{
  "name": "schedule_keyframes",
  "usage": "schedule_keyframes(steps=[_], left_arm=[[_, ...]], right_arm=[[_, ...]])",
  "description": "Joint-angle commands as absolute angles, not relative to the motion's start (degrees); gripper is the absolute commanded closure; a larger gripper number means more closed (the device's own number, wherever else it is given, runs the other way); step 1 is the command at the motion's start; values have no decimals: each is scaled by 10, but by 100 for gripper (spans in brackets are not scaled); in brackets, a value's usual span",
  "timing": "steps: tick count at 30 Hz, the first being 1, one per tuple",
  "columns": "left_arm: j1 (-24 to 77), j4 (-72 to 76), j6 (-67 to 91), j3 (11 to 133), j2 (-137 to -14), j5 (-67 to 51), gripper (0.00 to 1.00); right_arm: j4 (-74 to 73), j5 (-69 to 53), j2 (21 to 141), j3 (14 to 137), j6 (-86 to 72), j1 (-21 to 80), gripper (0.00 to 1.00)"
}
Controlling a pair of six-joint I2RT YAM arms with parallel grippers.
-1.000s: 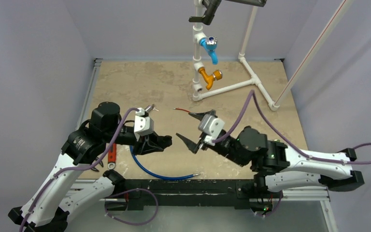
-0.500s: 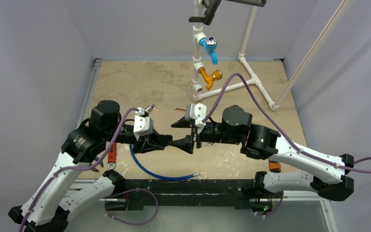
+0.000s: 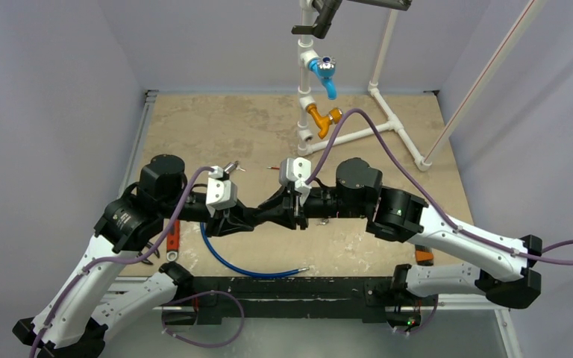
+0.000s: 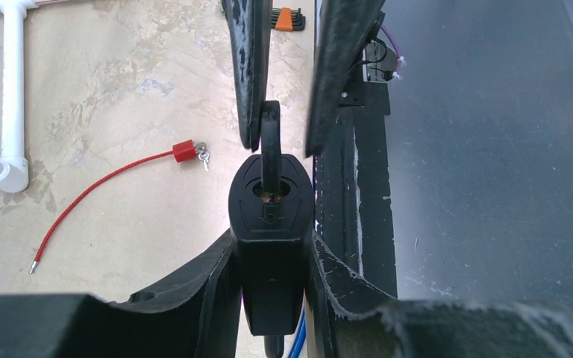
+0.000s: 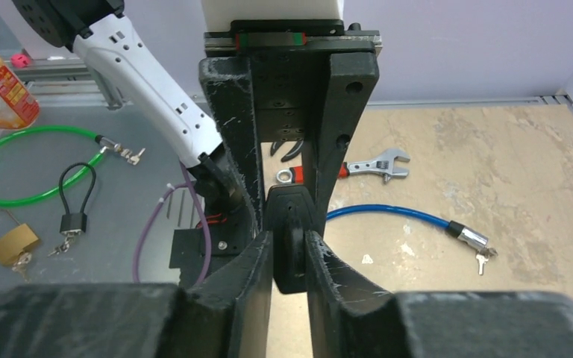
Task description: Unlock with the key
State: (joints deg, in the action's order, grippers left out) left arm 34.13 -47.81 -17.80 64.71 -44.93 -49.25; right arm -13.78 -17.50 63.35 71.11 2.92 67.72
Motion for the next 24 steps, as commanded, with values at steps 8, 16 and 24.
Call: schedule_keyframes(steps=[8, 16, 24], left_arm=[[339, -427, -205, 667, -438, -467, 100], [339, -428, -282, 693, -440, -353, 100], [339, -416, -301, 689, -434, -303, 100]], right_arm=[[-134, -148, 671, 745, -16, 676, 100], [-83, -47, 668, 695, -130, 676, 100], [-75, 7, 698, 700, -254, 676, 100]])
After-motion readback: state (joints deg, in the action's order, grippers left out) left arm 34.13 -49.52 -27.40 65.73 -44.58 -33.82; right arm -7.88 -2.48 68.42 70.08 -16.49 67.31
